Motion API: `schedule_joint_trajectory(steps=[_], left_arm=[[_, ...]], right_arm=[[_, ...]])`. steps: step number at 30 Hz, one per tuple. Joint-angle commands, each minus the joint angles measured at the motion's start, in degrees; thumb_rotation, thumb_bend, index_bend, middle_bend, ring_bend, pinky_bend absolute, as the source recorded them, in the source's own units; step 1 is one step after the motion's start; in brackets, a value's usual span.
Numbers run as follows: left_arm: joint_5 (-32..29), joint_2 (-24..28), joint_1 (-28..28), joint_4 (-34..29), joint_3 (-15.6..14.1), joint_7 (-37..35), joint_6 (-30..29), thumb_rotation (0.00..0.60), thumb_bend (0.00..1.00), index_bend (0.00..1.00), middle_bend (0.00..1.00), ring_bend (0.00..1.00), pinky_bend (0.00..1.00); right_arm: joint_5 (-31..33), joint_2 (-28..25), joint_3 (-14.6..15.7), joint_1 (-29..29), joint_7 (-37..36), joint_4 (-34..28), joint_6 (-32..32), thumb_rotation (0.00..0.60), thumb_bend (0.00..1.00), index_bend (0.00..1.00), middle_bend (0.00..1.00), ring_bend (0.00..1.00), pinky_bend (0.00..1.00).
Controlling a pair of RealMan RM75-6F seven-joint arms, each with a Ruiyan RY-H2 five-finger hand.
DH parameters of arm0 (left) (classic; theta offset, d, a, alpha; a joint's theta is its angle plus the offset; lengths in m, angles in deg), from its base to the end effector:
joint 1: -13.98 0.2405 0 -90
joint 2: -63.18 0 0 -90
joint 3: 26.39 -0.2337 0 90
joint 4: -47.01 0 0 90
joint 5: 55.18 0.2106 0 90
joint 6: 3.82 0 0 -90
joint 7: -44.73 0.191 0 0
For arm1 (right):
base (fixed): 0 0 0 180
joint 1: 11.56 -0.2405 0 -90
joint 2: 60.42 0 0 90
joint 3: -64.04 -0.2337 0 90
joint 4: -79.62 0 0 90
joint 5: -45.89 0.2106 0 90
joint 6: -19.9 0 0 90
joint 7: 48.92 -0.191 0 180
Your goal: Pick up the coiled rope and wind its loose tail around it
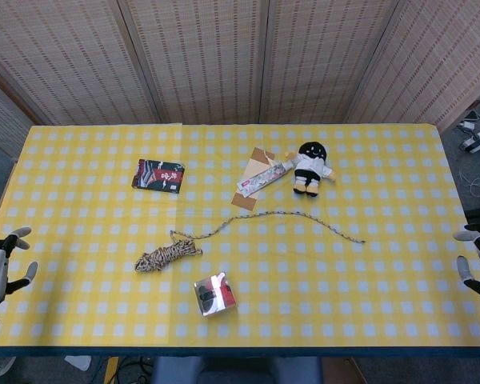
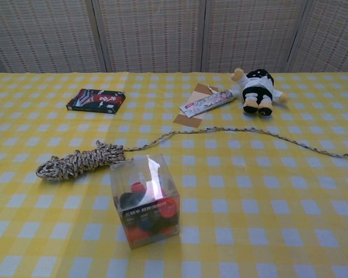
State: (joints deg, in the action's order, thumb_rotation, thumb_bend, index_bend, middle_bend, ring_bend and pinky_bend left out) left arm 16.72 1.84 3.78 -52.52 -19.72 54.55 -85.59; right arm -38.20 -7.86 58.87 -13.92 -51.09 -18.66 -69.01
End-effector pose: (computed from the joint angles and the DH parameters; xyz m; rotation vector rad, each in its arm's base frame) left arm -0.2859 0.2616 0.1668 -1.2781 -0.8982 -0.7998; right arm -0.2873 -0.2206 0.2194 1.3002 -0.8072 0.8914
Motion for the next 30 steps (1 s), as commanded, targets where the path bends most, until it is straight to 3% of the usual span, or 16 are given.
schedule_joint_trajectory(steps=[1, 10, 19, 30], left_arm=[[0.1, -0.2, -0.1, 0.1, 0.1, 0.1, 0.2, 0.6, 0.34, 0.3, 0.4, 0.34, 0.23], [3.3, -1.8, -3.3, 3.3, 1.0, -2.8, 3.6, 0.6, 0.33, 0.31, 0.4, 0.34, 0.23], [8.0, -7.0, -11.6, 9.0, 1.2, -5.7, 13.6, 0.6, 0.32, 0.31, 0.4, 0.34, 0.22], [9.1, -14.2, -19.1, 16.3, 0.7, -3.5, 21.9, 0.6, 0.25, 0.21, 0.37, 0.3, 0.2]], right_arm=[[0.1, 0.0, -0.3, 0.0, -0.2, 0.1, -0.2, 0.6, 0.4, 0.36, 0.27, 0.16, 0.29], [0.4, -1.6, -1.7, -0.3, 1.2, -1.4, -1.0, 0.6, 0.4, 0.36, 0.27, 0.16, 0.29], [0.8, -2.3, -2.4, -0.9, 3.2, -3.5, -0.3, 0.6, 0.39, 0.36, 0.27, 0.16, 0.29], [2.5, -2.3, -2.6, -1.0, 4.3, -3.9, 0.6, 0.6, 0.38, 0.36, 0.27, 0.16, 0.29]])
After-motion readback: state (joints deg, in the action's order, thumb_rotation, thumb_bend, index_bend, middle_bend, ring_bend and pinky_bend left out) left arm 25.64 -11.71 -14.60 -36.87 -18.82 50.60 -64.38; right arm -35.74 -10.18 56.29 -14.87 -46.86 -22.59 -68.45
